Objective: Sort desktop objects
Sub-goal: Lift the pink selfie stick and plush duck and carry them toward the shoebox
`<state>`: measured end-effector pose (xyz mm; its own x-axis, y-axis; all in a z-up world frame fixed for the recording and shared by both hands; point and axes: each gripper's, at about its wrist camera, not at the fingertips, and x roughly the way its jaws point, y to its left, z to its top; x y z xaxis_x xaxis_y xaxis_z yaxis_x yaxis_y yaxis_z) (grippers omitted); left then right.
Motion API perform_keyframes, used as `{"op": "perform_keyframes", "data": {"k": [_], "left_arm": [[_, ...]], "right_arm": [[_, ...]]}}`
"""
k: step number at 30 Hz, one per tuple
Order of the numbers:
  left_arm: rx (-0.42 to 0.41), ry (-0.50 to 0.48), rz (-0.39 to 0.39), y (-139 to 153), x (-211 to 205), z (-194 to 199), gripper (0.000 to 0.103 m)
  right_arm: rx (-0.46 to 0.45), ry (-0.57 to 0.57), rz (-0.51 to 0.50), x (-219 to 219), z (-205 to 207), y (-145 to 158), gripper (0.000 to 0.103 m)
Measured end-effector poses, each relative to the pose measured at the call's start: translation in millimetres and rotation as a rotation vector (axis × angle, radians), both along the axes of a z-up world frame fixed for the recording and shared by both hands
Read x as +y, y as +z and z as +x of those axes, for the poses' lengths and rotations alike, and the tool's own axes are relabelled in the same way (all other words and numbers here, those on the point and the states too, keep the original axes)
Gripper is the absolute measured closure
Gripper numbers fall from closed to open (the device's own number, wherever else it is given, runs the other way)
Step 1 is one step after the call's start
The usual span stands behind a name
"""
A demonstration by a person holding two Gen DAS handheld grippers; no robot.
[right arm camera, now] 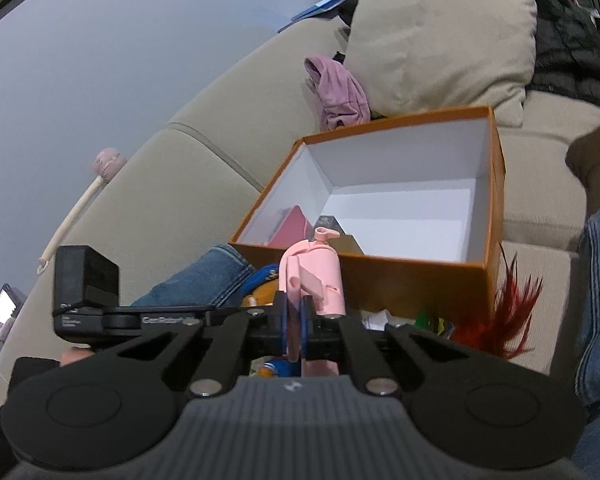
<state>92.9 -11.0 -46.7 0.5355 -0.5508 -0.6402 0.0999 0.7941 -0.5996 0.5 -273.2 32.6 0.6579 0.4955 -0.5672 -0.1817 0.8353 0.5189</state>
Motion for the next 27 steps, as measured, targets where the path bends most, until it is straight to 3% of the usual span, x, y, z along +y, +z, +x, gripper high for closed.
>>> {"op": "perform_keyframes", "data": {"k": [6,15,22,27], "left_arm": [[-0.035,0.005,-0.009,28,5,5,0.051],[-0.105,0.042,0.016,67,20,37,0.051],[-0.137,0.051,0.032,74,18,65,0.051],[-0.126,0.026,0.034,68,17,80,0.051]], "right_arm": [[-0.026,-0.017,-0.034,4,12,28,0.097],[-0.055,-0.158,-0.085,-12,63,56,0.097],[0.059,-0.308,-0.261,-5,130,12,0.097],[0.108,-0.411,-0.495,18,155,-28,0.097]]}}
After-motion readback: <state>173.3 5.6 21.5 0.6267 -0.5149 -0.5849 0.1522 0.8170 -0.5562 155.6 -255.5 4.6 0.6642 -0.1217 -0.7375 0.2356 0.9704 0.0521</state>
